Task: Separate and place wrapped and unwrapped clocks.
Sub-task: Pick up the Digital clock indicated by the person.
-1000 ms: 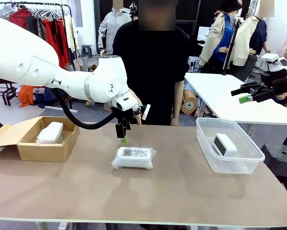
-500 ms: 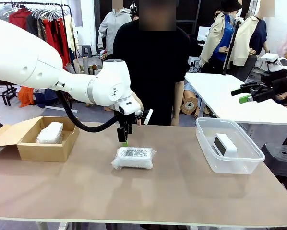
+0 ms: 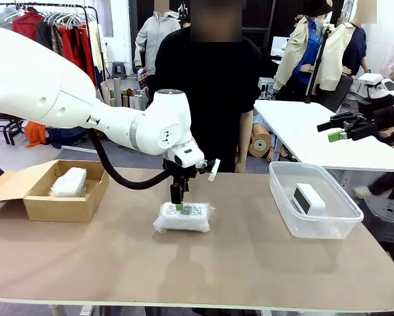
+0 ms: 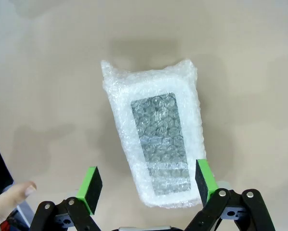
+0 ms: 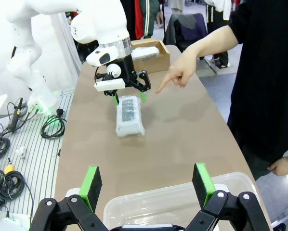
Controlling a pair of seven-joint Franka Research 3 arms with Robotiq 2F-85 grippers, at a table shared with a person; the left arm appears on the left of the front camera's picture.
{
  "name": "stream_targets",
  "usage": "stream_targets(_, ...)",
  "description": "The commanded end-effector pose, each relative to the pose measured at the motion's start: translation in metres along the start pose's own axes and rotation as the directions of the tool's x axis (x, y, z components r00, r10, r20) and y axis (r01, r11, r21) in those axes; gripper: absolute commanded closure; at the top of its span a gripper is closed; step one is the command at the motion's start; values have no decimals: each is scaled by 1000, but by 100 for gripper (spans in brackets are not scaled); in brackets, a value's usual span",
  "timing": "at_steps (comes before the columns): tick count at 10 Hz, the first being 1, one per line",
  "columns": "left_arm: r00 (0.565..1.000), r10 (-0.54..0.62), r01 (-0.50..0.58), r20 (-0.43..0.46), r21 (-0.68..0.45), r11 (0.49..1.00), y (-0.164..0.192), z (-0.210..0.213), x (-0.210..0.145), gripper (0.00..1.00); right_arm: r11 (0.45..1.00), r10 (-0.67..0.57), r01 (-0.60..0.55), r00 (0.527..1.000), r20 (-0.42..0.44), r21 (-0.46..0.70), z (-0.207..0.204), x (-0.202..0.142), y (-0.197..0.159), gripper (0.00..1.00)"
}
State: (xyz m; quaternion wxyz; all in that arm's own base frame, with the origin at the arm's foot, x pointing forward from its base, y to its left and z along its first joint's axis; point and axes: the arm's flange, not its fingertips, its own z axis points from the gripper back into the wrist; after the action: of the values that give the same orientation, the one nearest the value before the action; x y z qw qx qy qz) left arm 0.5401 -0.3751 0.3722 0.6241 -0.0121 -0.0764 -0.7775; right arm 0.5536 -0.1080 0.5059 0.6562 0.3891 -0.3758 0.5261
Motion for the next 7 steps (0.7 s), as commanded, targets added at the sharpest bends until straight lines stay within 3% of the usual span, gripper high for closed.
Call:
stream_targets(1, 999, 23, -22, -34, 39, 999, -10, -10, -1, 0, 1000, -2, 2, 1000, -4, 1, 0, 2, 1, 0)
stream_targets(7, 999, 25, -24, -34, 38, 999, -18, -42, 15, 0, 1000, -2, 2, 1000, -4, 1, 0, 2, 1, 0)
